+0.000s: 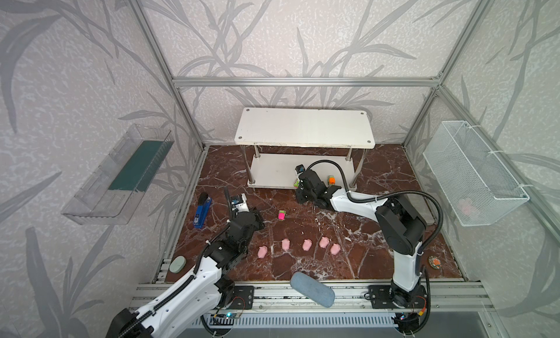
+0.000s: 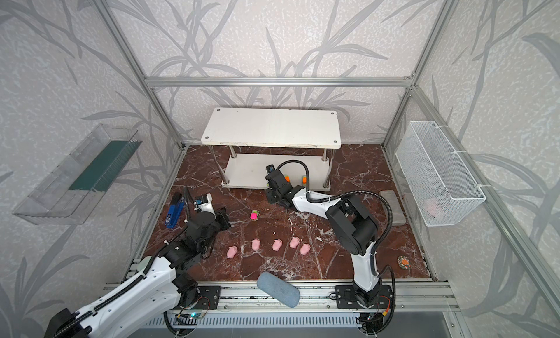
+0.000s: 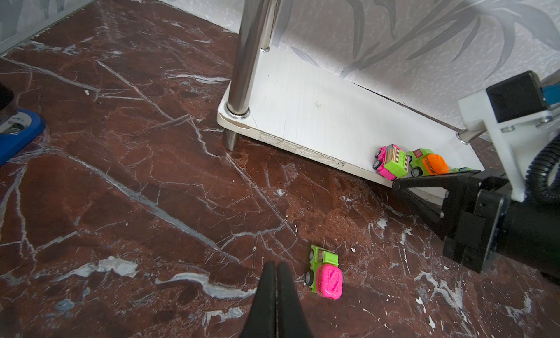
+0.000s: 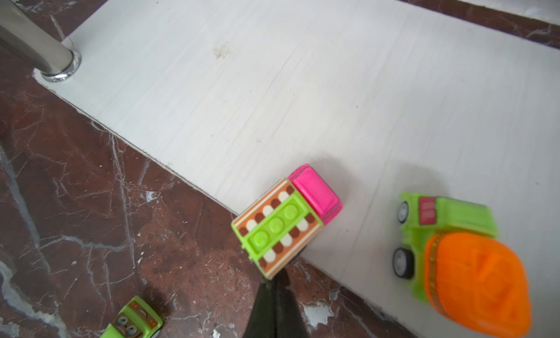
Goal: Place and organize the plastic toys onto the shelf
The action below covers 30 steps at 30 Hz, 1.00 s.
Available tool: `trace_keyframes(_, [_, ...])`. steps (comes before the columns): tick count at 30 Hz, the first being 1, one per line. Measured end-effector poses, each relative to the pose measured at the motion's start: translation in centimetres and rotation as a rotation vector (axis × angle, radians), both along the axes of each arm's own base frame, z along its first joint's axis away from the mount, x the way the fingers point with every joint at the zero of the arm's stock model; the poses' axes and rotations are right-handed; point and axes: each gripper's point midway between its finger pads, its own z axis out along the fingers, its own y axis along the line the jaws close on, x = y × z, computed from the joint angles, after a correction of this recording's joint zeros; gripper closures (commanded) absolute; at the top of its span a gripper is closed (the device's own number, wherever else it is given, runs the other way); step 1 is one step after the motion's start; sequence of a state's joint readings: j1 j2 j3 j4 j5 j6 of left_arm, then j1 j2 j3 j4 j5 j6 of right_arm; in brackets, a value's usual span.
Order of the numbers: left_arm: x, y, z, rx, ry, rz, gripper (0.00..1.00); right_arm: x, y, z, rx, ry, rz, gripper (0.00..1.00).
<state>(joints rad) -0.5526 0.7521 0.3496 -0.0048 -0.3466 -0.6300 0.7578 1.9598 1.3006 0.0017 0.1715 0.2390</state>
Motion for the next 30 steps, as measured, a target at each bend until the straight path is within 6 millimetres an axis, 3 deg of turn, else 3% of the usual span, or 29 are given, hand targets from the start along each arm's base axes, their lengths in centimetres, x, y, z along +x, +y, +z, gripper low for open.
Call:
trace_keyframes(12, [0.1, 0.3, -0.2, -0.008, 0.005, 0.008, 1.00, 1.3, -0.5, 0.9, 0.035, -0.005, -0.035, 1.00])
trace_keyframes(26, [0.2, 0.4, -0.2, -0.029, 0.003, 0.015, 1.00, 1.1, -0.3, 0.9, 0.058, 0.011, -0.035, 1.00])
trace_keyframes(30, [0.2, 0.4, -0.5, -0.031, 0.007, 0.014, 1.00, 0.6, -0.5, 0.1, 0.065, 0.031, -0.035, 1.00])
